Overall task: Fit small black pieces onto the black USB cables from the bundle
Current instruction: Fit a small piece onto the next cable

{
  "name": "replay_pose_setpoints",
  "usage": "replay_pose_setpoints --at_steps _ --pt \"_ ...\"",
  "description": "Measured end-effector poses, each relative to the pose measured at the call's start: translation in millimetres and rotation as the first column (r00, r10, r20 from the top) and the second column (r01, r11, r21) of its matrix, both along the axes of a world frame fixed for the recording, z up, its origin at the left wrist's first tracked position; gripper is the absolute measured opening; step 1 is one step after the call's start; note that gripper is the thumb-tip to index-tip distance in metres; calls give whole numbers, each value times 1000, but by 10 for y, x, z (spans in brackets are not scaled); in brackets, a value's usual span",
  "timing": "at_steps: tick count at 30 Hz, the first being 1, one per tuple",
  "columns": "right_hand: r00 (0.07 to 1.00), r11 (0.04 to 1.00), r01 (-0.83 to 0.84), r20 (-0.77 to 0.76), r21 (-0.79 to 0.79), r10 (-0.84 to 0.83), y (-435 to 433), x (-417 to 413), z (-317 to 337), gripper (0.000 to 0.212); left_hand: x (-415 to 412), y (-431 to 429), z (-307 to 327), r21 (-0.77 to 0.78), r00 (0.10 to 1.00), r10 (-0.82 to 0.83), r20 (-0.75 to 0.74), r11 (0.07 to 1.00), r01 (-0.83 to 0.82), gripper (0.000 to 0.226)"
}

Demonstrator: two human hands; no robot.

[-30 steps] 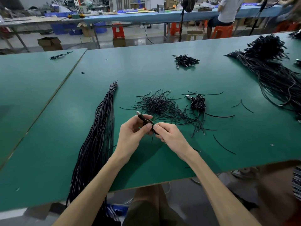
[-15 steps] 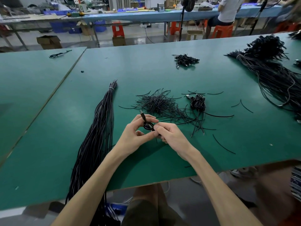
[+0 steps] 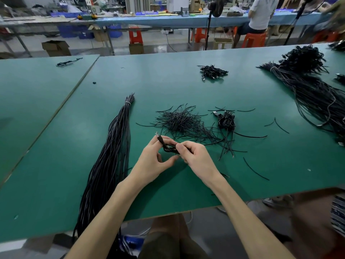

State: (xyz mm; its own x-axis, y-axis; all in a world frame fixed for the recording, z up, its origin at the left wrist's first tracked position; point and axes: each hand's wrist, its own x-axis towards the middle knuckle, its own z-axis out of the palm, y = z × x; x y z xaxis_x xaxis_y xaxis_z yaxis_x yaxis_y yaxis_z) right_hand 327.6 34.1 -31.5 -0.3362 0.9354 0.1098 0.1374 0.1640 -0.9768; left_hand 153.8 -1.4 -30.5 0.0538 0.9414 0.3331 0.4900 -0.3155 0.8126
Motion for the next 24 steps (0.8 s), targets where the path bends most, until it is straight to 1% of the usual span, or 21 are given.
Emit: replay_pose_setpoints --at_steps 4,6,8,11,14,19,22,24 --pt "1000 1000 7 -24 -23 -7 4 -22 -2 26 -5 5 -18 -2 999 14 -45 1000 -14 33" --pt "997 998 5 -71 -60 -9 5 -26 -3 21 -14 4 -21 0 999 29 -38 1000 -29 30" --pt "993 996 -10 -120 -90 -1 6 -23 0 20 -17 -2 -16 -21 999 35 -16 999 -36 28" --pt "989 996 -35 -144 -86 22 13 -11 -2 20 -35 12 7 -70 998 -11 68 997 15 23" --pt "981 995 -53 -190 -86 36 16 12 1 20 -22 13 52 -117 978 -49 203 990 74 19" --pt "970 995 -78 -235 -55 63 11 28 -2 17 34 2 46 -220 930 14 368 973 72 15" --pt "980 996 -84 -184 -13 80 8 33 -26 12 39 -7 41 -259 895 63 441 964 60 20" --pt "990 996 -81 -114 32 85 -5 26 -21 19 33 -9 37 -274 892 83 445 960 48 18"
